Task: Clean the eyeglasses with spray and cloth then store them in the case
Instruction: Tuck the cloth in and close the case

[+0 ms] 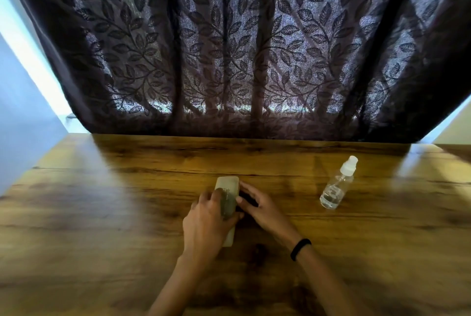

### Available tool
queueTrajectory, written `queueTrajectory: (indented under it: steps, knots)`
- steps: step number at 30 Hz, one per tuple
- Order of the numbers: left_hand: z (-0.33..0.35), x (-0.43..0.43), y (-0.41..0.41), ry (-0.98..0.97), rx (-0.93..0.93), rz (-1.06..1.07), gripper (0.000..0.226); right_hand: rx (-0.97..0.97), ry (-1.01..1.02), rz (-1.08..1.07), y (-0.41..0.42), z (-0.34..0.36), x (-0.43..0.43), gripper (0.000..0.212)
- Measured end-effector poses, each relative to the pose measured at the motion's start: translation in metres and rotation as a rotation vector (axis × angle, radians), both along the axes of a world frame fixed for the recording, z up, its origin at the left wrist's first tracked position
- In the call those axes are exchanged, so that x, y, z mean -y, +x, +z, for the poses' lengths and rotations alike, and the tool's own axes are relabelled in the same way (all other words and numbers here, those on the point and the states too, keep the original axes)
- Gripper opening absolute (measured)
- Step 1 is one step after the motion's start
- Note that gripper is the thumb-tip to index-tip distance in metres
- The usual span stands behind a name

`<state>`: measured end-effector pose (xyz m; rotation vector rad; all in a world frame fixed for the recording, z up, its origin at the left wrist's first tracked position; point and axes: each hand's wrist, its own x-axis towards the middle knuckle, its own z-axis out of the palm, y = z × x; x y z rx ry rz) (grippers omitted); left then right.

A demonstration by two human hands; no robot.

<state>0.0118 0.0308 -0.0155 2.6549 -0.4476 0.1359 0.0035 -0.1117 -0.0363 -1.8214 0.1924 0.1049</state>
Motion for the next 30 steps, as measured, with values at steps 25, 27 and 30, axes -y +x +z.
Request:
queueTrajectory:
  steps: [25,27,30]
  knots:
    - [0.003,0.011,0.001,-0.053,0.16,-0.098,0.077,0.25,-0.176,-0.237,-0.021,0.016,0.018,0.039]
    - [0.013,0.026,0.002,-0.16,0.148,-0.184,0.069,0.394,-0.13,-0.348,-0.029,0.028,0.025,0.031]
    - [0.028,0.057,0.002,-0.352,-0.02,-0.337,0.069,0.59,-0.09,-0.551,-0.042,0.043,0.036,0.025]
